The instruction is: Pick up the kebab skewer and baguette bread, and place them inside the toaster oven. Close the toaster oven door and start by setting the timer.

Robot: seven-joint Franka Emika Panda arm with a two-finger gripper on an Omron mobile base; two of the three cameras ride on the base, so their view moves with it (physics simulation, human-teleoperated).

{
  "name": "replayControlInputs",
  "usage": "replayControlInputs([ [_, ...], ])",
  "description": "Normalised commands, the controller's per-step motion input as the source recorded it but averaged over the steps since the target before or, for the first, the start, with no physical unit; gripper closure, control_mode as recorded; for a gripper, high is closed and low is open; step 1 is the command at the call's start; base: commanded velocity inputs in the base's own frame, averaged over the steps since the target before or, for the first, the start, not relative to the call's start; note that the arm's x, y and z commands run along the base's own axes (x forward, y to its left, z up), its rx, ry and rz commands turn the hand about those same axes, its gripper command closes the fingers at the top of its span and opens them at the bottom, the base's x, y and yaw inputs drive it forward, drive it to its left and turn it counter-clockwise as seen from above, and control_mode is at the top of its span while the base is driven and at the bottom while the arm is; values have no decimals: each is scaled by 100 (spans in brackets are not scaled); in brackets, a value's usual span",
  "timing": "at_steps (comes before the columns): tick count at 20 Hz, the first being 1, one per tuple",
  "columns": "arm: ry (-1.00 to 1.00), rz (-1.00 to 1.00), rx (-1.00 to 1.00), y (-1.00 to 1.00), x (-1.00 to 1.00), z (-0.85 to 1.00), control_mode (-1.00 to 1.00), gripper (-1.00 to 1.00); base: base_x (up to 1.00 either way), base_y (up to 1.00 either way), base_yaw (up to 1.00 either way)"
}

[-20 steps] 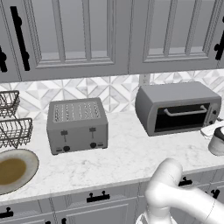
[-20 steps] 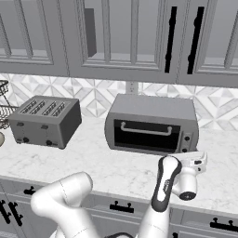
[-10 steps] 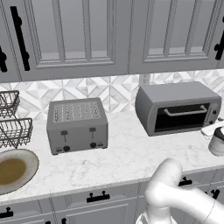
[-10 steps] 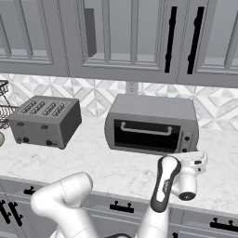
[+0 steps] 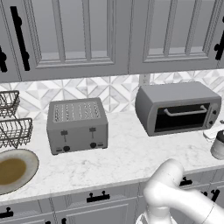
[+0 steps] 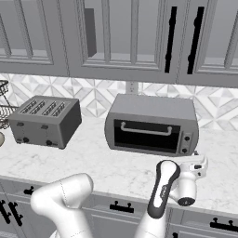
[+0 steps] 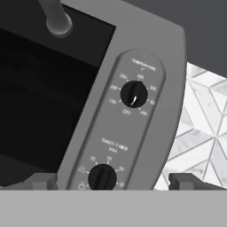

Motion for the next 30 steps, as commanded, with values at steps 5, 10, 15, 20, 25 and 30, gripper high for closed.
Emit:
replayControlInputs([
  [5, -1, 0, 0, 4, 0, 0, -100, -100, 0, 0, 0],
  [10, 0, 0, 0, 8, 0, -5, -100, -100, 0, 0, 0],
  [15, 0, 0, 0, 6, 1, -1, -100, -100, 0, 0, 0],
  [20, -1, 0, 0, 0, 7, 0, -100, -100, 0, 0, 0],
  [25, 0, 0, 0, 0, 13, -2, -100, -100, 0, 0, 0],
  [30, 0, 0, 0, 0, 2, -2, -100, -100, 0, 0, 0],
])
